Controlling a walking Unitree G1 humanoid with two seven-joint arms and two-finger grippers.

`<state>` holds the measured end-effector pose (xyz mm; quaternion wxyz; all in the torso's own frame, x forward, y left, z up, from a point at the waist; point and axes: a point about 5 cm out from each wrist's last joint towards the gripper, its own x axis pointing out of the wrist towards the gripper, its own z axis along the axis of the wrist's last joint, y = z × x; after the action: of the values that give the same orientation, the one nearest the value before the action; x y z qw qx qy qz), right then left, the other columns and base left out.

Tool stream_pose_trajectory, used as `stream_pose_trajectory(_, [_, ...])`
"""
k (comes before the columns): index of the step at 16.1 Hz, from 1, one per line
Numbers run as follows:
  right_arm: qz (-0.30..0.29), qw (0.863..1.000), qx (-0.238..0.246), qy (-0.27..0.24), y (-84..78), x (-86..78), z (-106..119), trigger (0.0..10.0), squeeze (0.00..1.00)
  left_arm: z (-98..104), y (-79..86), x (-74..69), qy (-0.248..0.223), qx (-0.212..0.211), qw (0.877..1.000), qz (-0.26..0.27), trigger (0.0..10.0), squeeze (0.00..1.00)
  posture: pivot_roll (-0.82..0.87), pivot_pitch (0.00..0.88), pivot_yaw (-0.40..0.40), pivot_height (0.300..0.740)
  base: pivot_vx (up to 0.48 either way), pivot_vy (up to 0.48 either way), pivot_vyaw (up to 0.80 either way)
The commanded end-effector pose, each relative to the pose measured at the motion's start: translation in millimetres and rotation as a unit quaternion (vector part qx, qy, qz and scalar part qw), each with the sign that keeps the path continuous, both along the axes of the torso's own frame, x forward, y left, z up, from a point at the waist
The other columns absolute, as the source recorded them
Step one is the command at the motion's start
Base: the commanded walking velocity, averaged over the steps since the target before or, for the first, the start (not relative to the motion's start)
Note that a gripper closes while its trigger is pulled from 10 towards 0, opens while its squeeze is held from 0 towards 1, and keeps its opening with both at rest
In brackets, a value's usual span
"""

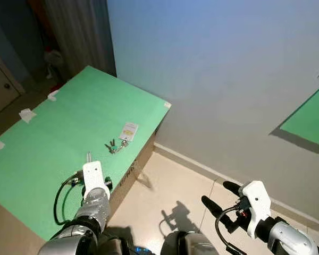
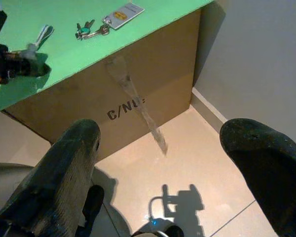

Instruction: Hang keys on a hook

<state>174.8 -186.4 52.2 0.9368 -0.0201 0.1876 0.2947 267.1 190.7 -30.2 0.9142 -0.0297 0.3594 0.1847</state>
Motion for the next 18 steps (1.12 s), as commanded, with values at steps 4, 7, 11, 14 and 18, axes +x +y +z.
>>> stream_pose_trajectory(4, [-0.012,1.000,-0.008,0.009,-6.7,-4.4,0.8,10.0,0.00,-14.2,-4.8,-15.7,0.042,-0.027,0.999,0.002,0.0,0.00,-0.41,0.195,-0.052,0.740,0.000,0.000,0.00])
stream_pose_trajectory(7, [-0.012,1.000,-0.010,0.011,-8.0,-5.1,1.2,10.0,0.00,-6.3,-6.6,-5.8,0.015,0.007,0.999,-0.043,0.0,0.00,-0.41,0.198,-0.057,0.740,0.000,0.000,0.00])
stream_pose_trajectory(11, [-0.012,1.000,-0.013,0.013,-9.2,-5.9,0.6,10.0,0.00,6.4,-12.4,6.2,-0.041,0.076,0.990,-0.111,0.0,0.00,-0.40,0.197,-0.052,0.740,0.000,0.000,0.00])
stream_pose_trajectory(14, [-0.014,1.000,-0.012,0.014,-7.9,-4.5,-0.6,10.0,0.00,11.9,-20.4,7.7,-0.080,0.070,0.989,-0.101,0.0,0.00,-0.39,0.192,-0.046,0.740,0.000,0.000,0.00])
stream_pose_trajectory(18, [-0.011,1.000,-0.010,0.016,-6.7,-1.3,-4.1,10.0,0.00,29.9,-23.7,14.9,-0.149,0.089,0.979,-0.102,0.0,0.00,-0.38,0.174,-0.041,0.740,0.000,0.000,0.00])
